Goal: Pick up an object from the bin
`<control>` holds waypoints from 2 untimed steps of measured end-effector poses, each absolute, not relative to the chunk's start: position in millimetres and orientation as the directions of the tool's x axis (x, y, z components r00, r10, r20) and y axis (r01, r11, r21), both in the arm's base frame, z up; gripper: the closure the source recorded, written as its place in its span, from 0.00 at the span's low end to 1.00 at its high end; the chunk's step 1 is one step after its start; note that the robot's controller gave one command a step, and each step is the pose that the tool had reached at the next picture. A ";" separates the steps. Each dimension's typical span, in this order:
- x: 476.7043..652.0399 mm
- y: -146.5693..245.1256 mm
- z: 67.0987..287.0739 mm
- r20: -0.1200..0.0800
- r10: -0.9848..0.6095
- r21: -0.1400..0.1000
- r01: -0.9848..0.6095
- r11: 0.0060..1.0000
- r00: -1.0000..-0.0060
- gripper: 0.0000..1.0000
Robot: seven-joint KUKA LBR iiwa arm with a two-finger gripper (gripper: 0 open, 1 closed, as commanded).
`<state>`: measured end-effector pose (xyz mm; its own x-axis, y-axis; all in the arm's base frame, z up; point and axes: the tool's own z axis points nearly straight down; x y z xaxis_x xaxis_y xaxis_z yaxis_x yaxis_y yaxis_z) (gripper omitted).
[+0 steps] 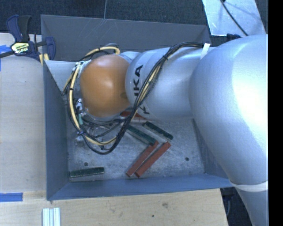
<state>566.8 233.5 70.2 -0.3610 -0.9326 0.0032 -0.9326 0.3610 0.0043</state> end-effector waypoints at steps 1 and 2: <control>567.0 232.6 70.0 0.005 -0.933 0.004 -0.933 0.361 -0.361 0.00; 619.9 218.4 190.1 -0.005 -0.994 -0.009 -0.994 0.107 -0.106 0.00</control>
Offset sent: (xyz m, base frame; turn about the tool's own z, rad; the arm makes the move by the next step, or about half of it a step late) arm 0.0000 0.0000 0.0000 0.0000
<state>619.9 218.4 190.1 -0.1065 -0.9943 -0.0052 -0.9943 0.1065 -0.0089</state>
